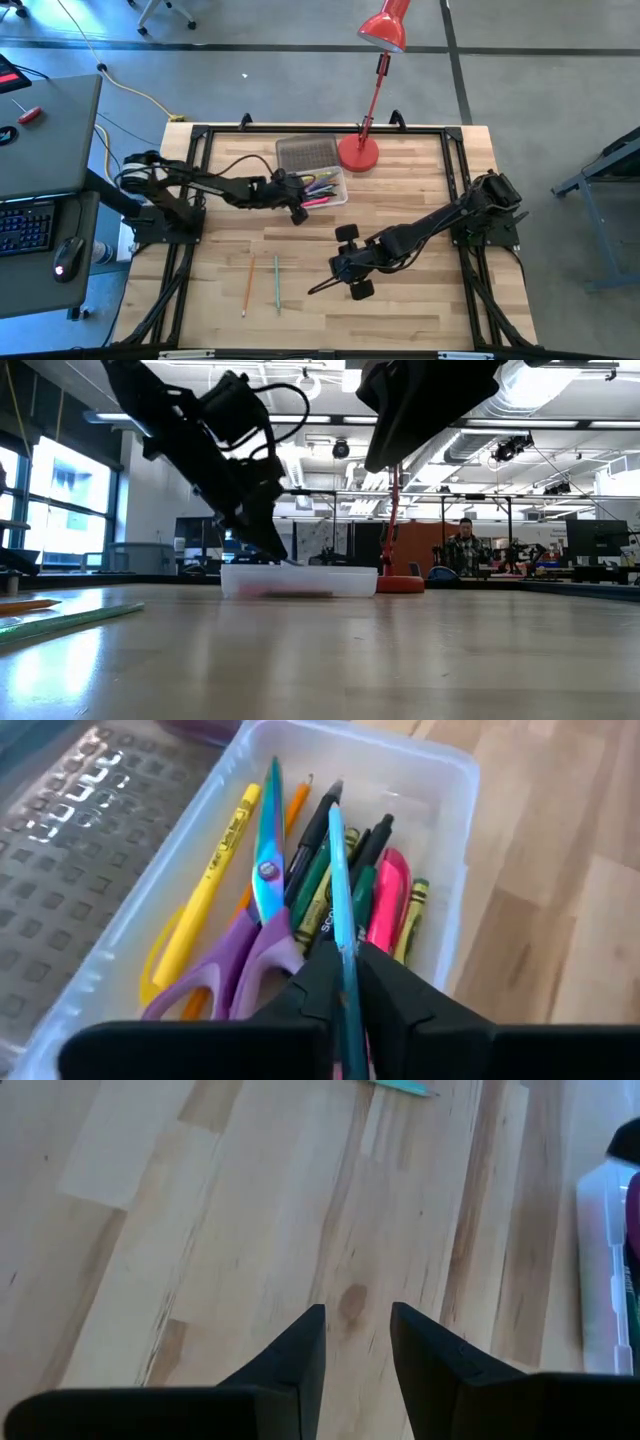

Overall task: Pick & place school supplies into a supply box
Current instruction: Put the blue pencil into the black supply box, then put the orange pencil into the black supply box

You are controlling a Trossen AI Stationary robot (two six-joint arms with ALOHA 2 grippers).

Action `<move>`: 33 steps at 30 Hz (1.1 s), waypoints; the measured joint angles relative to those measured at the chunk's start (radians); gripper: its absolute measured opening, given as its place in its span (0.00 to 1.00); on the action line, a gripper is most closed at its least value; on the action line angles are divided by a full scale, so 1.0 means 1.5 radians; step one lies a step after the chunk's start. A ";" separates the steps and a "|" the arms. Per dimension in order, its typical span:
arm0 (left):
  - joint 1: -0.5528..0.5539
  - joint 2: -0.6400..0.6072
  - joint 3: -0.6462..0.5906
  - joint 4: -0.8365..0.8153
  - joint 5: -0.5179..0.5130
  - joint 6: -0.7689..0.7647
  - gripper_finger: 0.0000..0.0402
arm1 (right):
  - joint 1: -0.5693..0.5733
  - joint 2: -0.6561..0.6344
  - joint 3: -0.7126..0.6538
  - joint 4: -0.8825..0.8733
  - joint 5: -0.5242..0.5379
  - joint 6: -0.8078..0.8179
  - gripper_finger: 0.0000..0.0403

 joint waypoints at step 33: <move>-0.297 -0.220 0.245 -0.721 -0.017 -0.375 0.29 | -0.003 0.000 0.000 0.041 0.010 -0.035 0.23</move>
